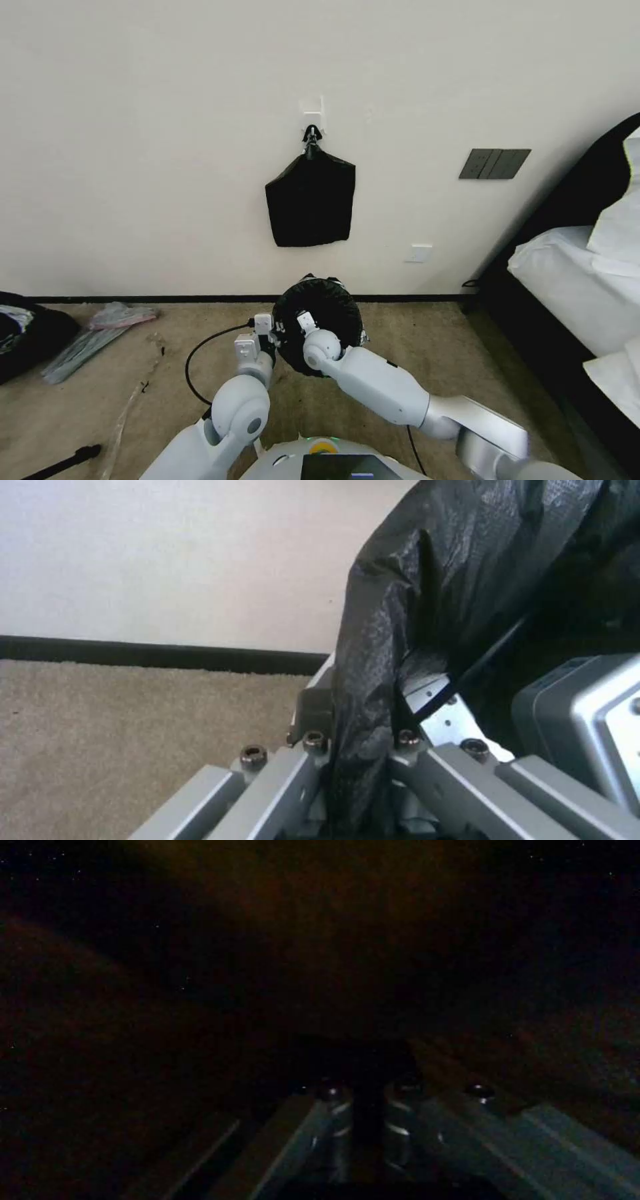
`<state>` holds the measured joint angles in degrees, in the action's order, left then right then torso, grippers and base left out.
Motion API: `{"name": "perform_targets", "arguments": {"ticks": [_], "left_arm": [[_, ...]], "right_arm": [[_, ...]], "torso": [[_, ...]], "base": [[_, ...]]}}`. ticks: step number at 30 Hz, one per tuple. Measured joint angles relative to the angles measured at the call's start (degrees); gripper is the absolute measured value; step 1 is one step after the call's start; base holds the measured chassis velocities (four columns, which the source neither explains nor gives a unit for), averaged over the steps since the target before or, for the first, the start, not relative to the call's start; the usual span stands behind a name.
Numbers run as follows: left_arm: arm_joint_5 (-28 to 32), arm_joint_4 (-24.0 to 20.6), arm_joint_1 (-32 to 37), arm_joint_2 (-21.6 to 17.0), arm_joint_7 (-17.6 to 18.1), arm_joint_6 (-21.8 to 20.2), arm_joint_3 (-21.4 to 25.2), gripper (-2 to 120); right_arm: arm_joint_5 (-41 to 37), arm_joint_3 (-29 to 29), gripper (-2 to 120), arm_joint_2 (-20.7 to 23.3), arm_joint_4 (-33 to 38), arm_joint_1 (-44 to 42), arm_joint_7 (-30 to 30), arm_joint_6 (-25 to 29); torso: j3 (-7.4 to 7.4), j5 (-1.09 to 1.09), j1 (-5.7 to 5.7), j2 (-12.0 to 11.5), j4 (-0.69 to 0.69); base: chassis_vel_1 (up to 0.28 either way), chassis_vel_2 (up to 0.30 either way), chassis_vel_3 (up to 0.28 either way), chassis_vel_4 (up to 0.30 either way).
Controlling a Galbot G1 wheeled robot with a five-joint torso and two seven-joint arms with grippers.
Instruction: Place a trash bag onto the trash bin.
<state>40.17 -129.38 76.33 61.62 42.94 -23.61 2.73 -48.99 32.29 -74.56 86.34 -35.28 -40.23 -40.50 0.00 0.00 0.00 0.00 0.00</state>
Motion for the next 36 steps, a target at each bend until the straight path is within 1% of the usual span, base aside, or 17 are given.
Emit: {"name": "perform_targets", "arguments": {"ticks": [7, 11, 14, 15, 17, 19, 21, 22, 25, 26, 27, 29, 30, 32, 33, 34, 36], "left_arm": [[0.00, -0.30, 0.33, -0.14, -0.07, -0.01, 0.10, 0], [0.76, 0.82, 0.24, -0.10, -0.10, -0.09, 0.68, 0], [1.68, 1.91, 0.02, 0.09, 0.04, -0.19, 1.08, 0], [2.27, 2.62, -0.27, 0.26, 0.16, -0.28, 1.23, 0], [4.31, 4.61, -1.58, 0.85, 0.88, -0.66, 1.47, 0], [5.29, 5.38, -2.21, 1.08, 1.35, -0.87, 1.52, 0], [8.72, 7.06, -3.72, 1.66, 2.65, -1.41, 1.93, 0], [8.72, 7.06, -3.72, 1.66, 2.65, -1.41, 1.93, 0], [13.74, 8.82, -4.98, 2.21, 4.53, -1.86, 2.73, 0], [13.74, 8.82, -4.98, 2.21, 4.53, -1.86, 2.73, 0], [16.94, 9.67, -5.53, 2.61, 5.50, -2.20, 3.44, 0], [20.39, 10.37, -5.88, 3.20, 6.90, -2.76, 4.48, 0], [20.39, 10.37, -5.88, 3.20, 6.90, -2.76, 4.48, 0], [21.87, 10.84, -5.75, 3.72, 7.65, -2.90, 5.14, 0], [23.67, 11.00, -5.53, 4.11, 8.05, -3.12, 5.77, 0], [23.67, 11.00, -5.53, 4.11, 8.05, -3.12, 5.77, 0], [27.18, 11.39, -5.19, 4.74, 8.86, -4.63, 6.82, 0]], "right_arm": [[-0.05, -0.37, 0, -0.34, -0.12, -0.49, 0.10, 0.01], [-0.56, -0.06, 0, 0.87, 2.52, -0.67, -0.07, 0.01], [-1.27, 0.35, 5, 2.04, 5.13, -0.68, -0.07, 0.01], [-1.77, 0.39, 8, 2.75, 7.01, -0.73, -0.07, 0.01], [-2.89, 0.32, 24, 5.19, 13.19, -1.06, -0.19, 0.01], [-3.50, 0.14, 25, 6.27, 15.31, -1.19, -0.30, 0.02], [-5.69, -0.78, 37, 9.90, 21.35, -1.75, -0.74, 0.02], [-5.69, -0.78, 37, 9.90, 21.35, -1.75, -0.74, 0.02], [-6.87, -1.71, 48, 13.24, 27.55, -3.03, -1.44, 0.01], [-6.87, -1.71, 48, 13.24, 27.55, -3.03, -1.44, 0.01], [-6.94, -3.35, 57, 15.20, 32.09, -4.70, -1.31, 0.01], [-5.69, -6.23, 67, 17.60, 37.30, -7.36, 0.17, 0.01], [-5.69, -6.23, 67, 17.60, 37.30, -7.36, 0.17, 0.01], [-2.45, -9.09, 73, 20.05, 40.83, -9.70, 2.70, 0.04], [-0.60, -10.74, 80, 21.48, 42.63, -11.15, 4.24, 0.08], [-0.60, -10.74, 80, 21.48, 42.63, -11.15, 4.24, 0.08], [1.95, -12.91, 90, 23.19, 44.61, -13.56, 5.75, 0.25]], "torso": [[0.00, 0.00, 0.00, 0.00, 0.00], [0.00, 0.00, 0.00, 0.00, 0.00], [0.00, 0.00, 0.00, 0.00, 0.00], [0.00, -0.01, 0.00, 0.00, 0.00], [0.00, -0.01, 0.00, 0.00, 0.00], [0.00, -0.01, 0.00, 0.00, 0.01], [0.00, -0.01, 0.00, 0.00, 0.00], [0.00, -0.01, 0.00, 0.00, 0.00], [0.00, -0.01, 0.00, 0.00, -0.01], [0.00, -0.01, 0.00, 0.00, -0.01], [0.00, -0.01, -0.01, 0.00, 0.00], [0.00, -0.02, 0.00, 0.00, -0.02], [0.00, -0.02, 0.00, 0.00, -0.02], [0.00, -0.01, 0.00, 0.00, -0.01], [0.00, -0.02, 0.00, 0.00, 0.00], [0.00, -0.02, 0.00, 0.00, 0.00], [0.00, 0.00, 0.00, 0.01, 0.00]], "base": [[0.000, 0.000, 0.000, 0.000], [0.000, 0.000, 0.000, 0.000], [0.000, 0.000, 0.000, 0.000], [0.000, 0.000, 0.000, 0.000], [0.000, 0.000, 0.000, 0.000], [0.000, 0.000, 0.000, 0.000], [0.000, 0.000, 0.000, 0.000], [0.000, 0.000, 0.000, 0.000], [0.000, 0.000, 0.000, 0.000], [0.000, 0.000, 0.000, 0.000], [0.000, 0.000, 0.000, 0.000], [0.000, 0.000, 0.000, 0.000], [0.000, 0.000, 0.000, 0.000], [0.000, 0.000, 0.000, 0.000], [0.000, 0.000, 0.000, 0.000], [0.000, 0.000, 0.000, 0.000], [0.000, 0.000, 0.000, 0.000]]}}
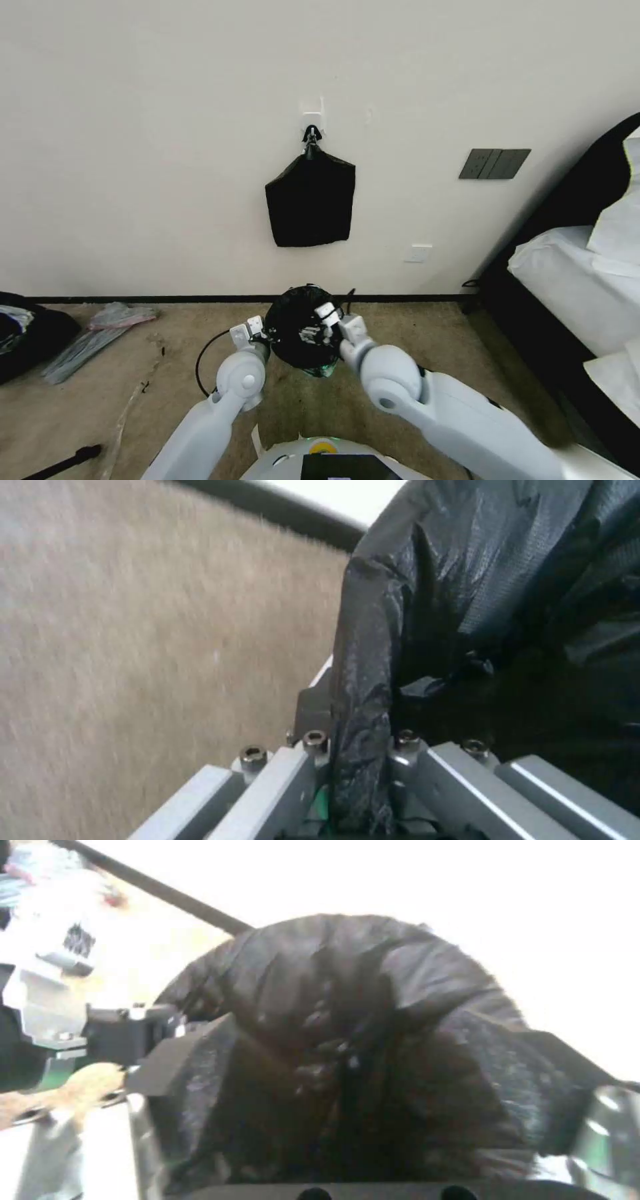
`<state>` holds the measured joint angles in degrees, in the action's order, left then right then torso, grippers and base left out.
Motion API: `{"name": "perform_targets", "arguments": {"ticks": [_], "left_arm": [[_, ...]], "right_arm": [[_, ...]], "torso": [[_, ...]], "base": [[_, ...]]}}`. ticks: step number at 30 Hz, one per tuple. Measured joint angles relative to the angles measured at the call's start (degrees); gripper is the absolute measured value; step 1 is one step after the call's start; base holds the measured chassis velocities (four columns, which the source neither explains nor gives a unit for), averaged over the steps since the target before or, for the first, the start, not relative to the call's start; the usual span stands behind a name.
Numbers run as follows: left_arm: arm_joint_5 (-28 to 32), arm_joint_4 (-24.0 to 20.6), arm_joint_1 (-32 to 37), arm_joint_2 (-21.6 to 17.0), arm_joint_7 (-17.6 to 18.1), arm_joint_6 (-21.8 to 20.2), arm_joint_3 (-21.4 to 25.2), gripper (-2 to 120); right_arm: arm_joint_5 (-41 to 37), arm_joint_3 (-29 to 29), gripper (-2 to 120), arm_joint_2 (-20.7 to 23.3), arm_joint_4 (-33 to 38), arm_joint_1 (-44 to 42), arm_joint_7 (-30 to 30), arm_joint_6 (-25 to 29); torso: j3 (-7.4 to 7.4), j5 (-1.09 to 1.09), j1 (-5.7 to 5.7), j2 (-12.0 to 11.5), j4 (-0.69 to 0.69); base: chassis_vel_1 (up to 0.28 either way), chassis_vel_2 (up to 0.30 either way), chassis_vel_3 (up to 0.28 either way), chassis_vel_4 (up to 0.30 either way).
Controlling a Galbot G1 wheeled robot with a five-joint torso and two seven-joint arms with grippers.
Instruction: Place a trash bag onto the trash bin.
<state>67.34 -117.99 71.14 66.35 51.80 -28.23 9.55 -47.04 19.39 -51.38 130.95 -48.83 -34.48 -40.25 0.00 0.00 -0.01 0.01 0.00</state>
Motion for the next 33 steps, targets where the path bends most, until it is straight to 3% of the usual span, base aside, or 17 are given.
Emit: {"name": "perform_targets", "arguments": {"ticks": [4, 12, 26, 30, 32, 33], "left_arm": [[2.47, 1.21, 0.52, 0.47, 0.37, -2.14, 0.85, 0], [3.28, 2.17, 0.59, 0.68, 1.15, -3.65, 0.90, 4], [1.69, -1.58, 2.35, -1.19, -1.59, -7.73, 3.26, 54], [-2.61, -3.79, 3.88, -1.97, -4.36, -7.74, 4.03, 67], [-9.63, -5.61, 5.49, -2.99, -9.23, -6.43, 4.72, 79], [-9.63, -5.61, 5.49, -2.99, -9.23, -6.43, 4.72, 79]], "right_arm": [[2.84, -2.09, 99, 1.23, 1.89, -4.27, 1.83, 0.69], [3.55, -3.01, 100, 0.81, 1.98, -5.76, 2.03, 0.89], [3.29, -5.34, 100, 0.25, 1.64, -7.35, 2.39, 1.37], [3.20, -7.56, 100, 0.02, 1.80, -8.72, 4.09, 2.73], [3.19, -9.83, 100, -0.73, 1.80, -10.03, 5.16, 5.36], [3.19, -9.83, 100, -0.73, 1.80, -10.03, 5.16, 5.36]], "torso": [[0.00, -0.01, 0.00, 0.00, -0.01], [0.00, 0.00, 0.00, 0.00, 0.00], [0.00, 0.00, 0.00, 0.00, 0.00], [0.00, 0.00, 0.00, 0.00, 0.00], [0.00, 0.00, 0.00, 0.00, 0.00], [0.00, 0.00, 0.00, 0.00, 0.00]], "base": [[0.000, 0.000, 0.000, 0.000], [0.000, 0.000, 0.000, 0.000], [0.000, 0.000, 0.000, 0.000], [0.000, 0.000, 0.000, 0.000], [0.000, 0.000, 0.000, 0.000], [0.000, 0.000, 0.000, 0.000]]}}
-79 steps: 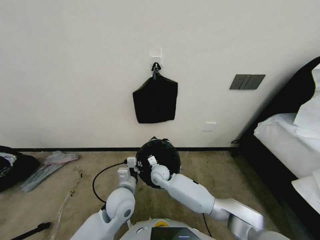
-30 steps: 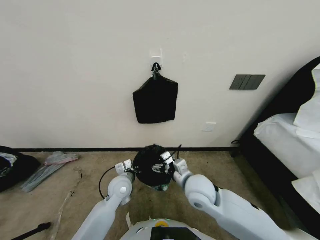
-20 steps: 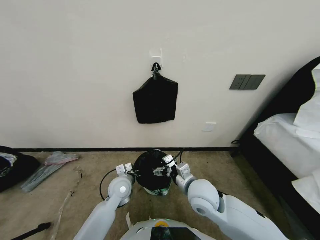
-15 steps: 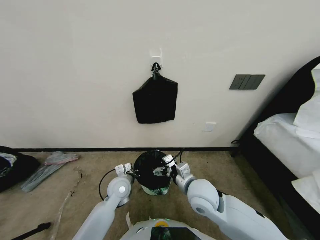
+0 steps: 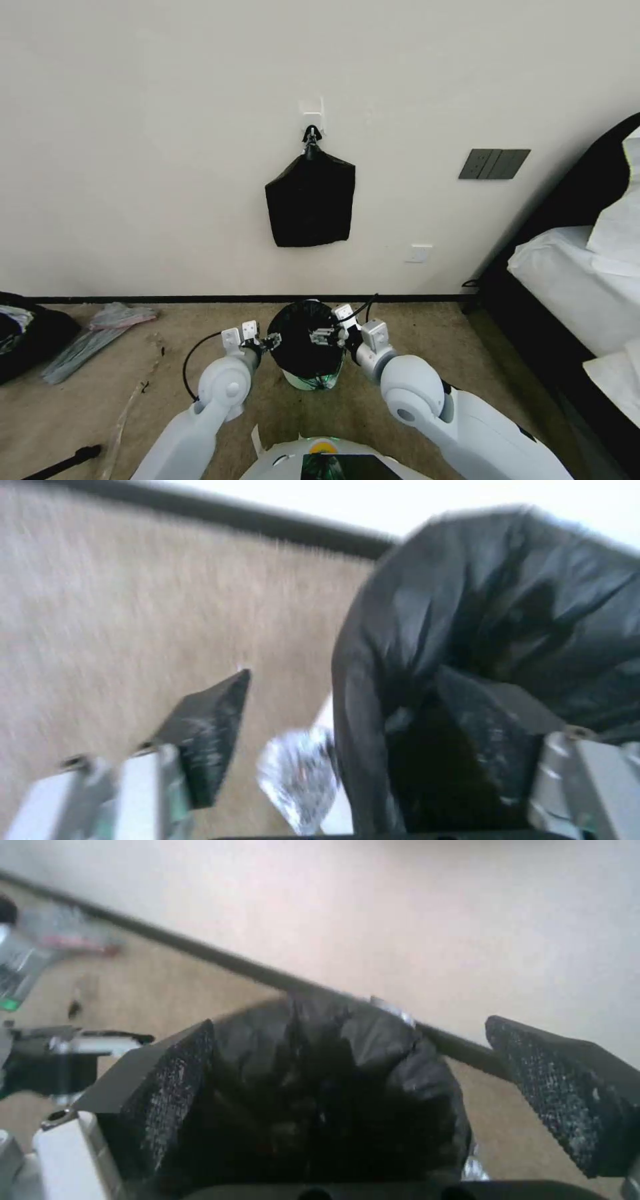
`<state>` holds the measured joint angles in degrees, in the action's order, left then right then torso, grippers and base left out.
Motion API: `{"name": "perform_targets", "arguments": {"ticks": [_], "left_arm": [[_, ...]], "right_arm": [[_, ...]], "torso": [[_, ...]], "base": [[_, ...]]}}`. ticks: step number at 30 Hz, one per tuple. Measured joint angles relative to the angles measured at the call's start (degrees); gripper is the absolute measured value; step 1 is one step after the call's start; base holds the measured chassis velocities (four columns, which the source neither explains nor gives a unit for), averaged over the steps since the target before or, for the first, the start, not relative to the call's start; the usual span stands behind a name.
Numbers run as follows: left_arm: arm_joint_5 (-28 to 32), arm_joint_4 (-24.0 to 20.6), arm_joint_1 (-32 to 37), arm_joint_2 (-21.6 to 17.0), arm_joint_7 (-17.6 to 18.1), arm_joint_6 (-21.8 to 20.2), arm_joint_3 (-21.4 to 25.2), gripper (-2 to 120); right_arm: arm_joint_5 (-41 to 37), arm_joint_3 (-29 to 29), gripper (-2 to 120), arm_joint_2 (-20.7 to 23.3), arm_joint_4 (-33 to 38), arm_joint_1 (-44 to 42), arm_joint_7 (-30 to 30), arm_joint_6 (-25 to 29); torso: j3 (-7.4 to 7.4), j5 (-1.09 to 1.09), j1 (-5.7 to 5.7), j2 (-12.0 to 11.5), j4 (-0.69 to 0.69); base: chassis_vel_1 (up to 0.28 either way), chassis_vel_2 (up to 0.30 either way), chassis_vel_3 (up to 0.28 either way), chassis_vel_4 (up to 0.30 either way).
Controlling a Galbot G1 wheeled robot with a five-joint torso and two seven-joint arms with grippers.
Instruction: Place a trash bag onto the trash bin.
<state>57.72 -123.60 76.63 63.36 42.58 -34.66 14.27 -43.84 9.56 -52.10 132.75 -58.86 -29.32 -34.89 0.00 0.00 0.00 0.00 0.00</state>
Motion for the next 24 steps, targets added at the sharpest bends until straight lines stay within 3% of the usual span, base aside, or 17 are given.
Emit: {"name": "perform_targets", "arguments": {"ticks": [1, 5, 7, 8, 9, 10, 11, 12, 13, 14, 15, 17, 21, 24], "left_arm": [[-5.33, -0.74, 1.13, -0.57, -3.32, 2.92, 0.42, 84], [-10.44, -1.03, 2.59, -1.12, -6.69, 6.31, 0.79, 93], [-17.98, -0.73, 4.77, -1.51, -12.50, 12.27, 1.61, 99], [-17.98, -0.73, 4.77, -1.51, -12.50, 12.27, 1.61, 99], [-21.41, -0.20, 5.77, -1.52, -14.80, 15.14, 2.38, 99], [-31.95, 2.16, 9.49, -0.81, -20.76, 24.74, 4.51, 100], [-37.07, 3.41, 11.34, -0.02, -23.04, 30.06, 5.95, 100], [-37.07, 3.41, 11.34, -0.02, -23.04, 30.06, 5.95, 100], [-42.58, 4.44, 13.68, 1.48, -25.09, 35.56, 8.03, 100], [-44.80, 4.68, 15.12, 2.54, -25.98, 38.14, 9.16, 100], [-44.80, 4.68, 15.12, 2.54, -25.98, 38.14, 9.16, 100], [-49.50, 4.54, 19.61, 6.13, -27.63, 43.91, 12.72, 100], [-51.90, 3.50, 23.85, 8.69, -28.61, 47.73, 15.24, 100], [-52.48, 3.18, 24.86, 9.37, -28.84, 48.69, 15.61, 100]], "right_arm": [[0.33, -1.73, 100, -0.78, -0.12, -1.13, 0.83, 1.91], [1.53, -3.68, 100, -1.46, -0.50, -2.47, 1.75, 4.11], [5.14, -6.38, 100, -2.71, -1.46, -4.48, 3.99, 7.78], [5.14, -6.38, 100, -2.71, -1.46, -4.48, 3.99, 7.78], [7.77, -8.32, 100, -3.56, -2.19, -5.68, 5.30, 10.07], [14.17, -13.39, 100, -6.33, -3.97, -10.33, 8.45, 16.54], [17.32, -15.95, 100, -7.89, -4.92, -13.03, 10.14, 19.84], [17.32, -15.95, 100, -7.89, -4.92, -13.03, 10.14, 19.84], [22.33, -20.03, 100, -10.14, -6.51, -17.14, 13.58, 24.64], [25.21, -22.49, 100, -11.63, -7.73, -19.43, 15.60, 27.23], [25.21, -22.49, 100, -11.63, -7.73, -19.43, 15.60, 27.23], [31.93, -29.42, 100, -17.40, -11.14, -26.12, 20.01, 34.77], [36.10, -34.39, 100, -22.30, -11.79, -31.69, 21.88, 40.79], [37.76, -35.35, 100, -23.52, -11.69, -33.56, 22.05, 43.53]], "torso": [[0.00, 0.01, 0.00, 0.00, 0.00], [0.00, -0.01, 0.00, 0.00, -0.01], [0.00, 0.06, 0.00, 0.00, 0.00], [0.00, 0.06, 0.00, 0.00, 0.00], [0.00, 0.04, 0.00, 0.01, -0.01], [0.00, -0.03, 0.01, 0.00, 0.02], [0.00, 0.04, 0.00, 0.00, -0.01], [0.00, 0.04, 0.00, 0.00, -0.01], [0.00, -0.01, 0.00, 0.01, 0.00], [0.00, -0.01, 0.00, 0.00, -0.02], [0.00, -0.01, 0.00, 0.00, -0.02], [0.00, -0.03, 0.00, 0.00, -0.03], [0.00, -0.02, 0.00, 0.00, 0.00], [0.01, 0.00, 0.00, 0.00, 0.00]], "base": [[0.000, 0.000, 0.000, 0.000], [0.000, 0.000, 0.000, 0.000], [0.000, 0.000, 0.000, 0.000], [0.000, 0.000, 0.000, 0.000], [0.000, 0.000, 0.000, 0.000], [0.000, 0.000, 0.000, 0.000], [0.000, 0.000, 0.000, 0.000], [0.000, 0.000, 0.000, 0.000], [0.000, 0.000, 0.000, 0.000], [0.000, 0.000, 0.000, 0.000], [0.000, 0.000, 0.000, 0.000], [0.000, 0.000, 0.000, 0.000], [0.000, 0.000, 0.000, 0.000], [0.000, 0.000, 0.000, 0.000]]}}
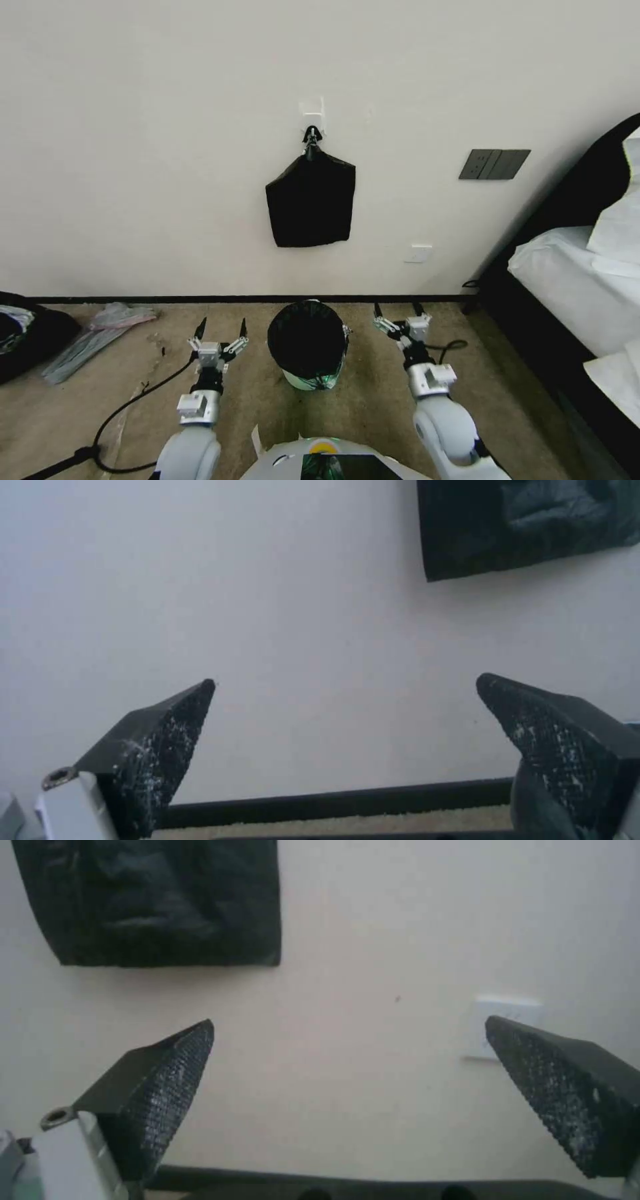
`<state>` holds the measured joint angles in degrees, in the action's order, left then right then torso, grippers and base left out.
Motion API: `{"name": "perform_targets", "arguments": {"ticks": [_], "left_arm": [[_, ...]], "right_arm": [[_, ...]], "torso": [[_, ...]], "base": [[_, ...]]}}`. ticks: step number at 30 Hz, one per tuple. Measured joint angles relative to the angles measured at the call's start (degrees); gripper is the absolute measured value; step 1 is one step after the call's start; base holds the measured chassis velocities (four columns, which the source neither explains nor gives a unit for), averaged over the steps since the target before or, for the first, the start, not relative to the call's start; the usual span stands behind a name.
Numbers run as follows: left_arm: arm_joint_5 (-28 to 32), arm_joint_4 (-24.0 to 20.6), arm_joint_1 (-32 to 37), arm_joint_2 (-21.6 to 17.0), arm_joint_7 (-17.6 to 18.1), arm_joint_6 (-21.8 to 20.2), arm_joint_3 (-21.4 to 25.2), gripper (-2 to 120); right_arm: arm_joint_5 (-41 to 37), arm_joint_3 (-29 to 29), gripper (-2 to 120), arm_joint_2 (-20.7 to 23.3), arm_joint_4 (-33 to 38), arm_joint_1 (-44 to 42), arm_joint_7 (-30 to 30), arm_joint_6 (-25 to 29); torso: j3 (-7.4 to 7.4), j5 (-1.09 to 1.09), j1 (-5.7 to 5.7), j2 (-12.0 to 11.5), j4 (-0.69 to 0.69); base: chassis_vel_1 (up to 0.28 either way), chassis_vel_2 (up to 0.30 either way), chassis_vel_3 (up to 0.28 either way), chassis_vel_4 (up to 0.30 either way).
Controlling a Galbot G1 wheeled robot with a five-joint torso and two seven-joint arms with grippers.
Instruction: Place a trash bag onto the trash bin.
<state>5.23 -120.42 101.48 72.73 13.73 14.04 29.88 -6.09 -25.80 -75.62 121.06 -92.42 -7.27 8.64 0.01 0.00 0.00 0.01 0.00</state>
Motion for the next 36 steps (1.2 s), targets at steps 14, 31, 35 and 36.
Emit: {"name": "perform_targets", "arguments": {"ticks": [14, 31, 35, 36], "left_arm": [[-1.68, -1.90, 0.67, 1.09, 0.73, 1.68, -2.18, 100], [-1.33, -1.91, 0.55, 1.01, 0.91, 1.34, -2.26, 100], [-1.29, -1.90, 0.54, 1.00, 0.92, 1.31, -2.27, 100], [-1.29, -1.90, 0.54, 1.00, 0.92, 1.31, -2.27, 100]], "right_arm": [[6.02, -0.21, 100, -2.56, 1.19, -6.65, 0.30, 9.79], [5.63, 0.01, 100, -2.36, 1.28, -6.41, 0.17, 9.27], [5.59, 0.03, 100, -2.35, 1.29, -6.39, 0.15, 9.22], [5.59, 0.03, 100, -2.35, 1.29, -6.39, 0.15, 9.22]], "torso": [[0.00, 0.00, 0.00, 0.00, 0.00], [-0.01, 0.00, 0.00, -0.01, 0.00], [-0.01, 0.00, 0.00, -0.01, 0.00], [-0.01, 0.00, 0.00, -0.01, 0.00]], "base": [[0.000, 0.000, 0.000, 0.000], [0.000, 0.000, 0.000, 0.000], [0.000, 0.000, 0.000, 0.000], [0.000, 0.000, 0.000, 0.000]]}}
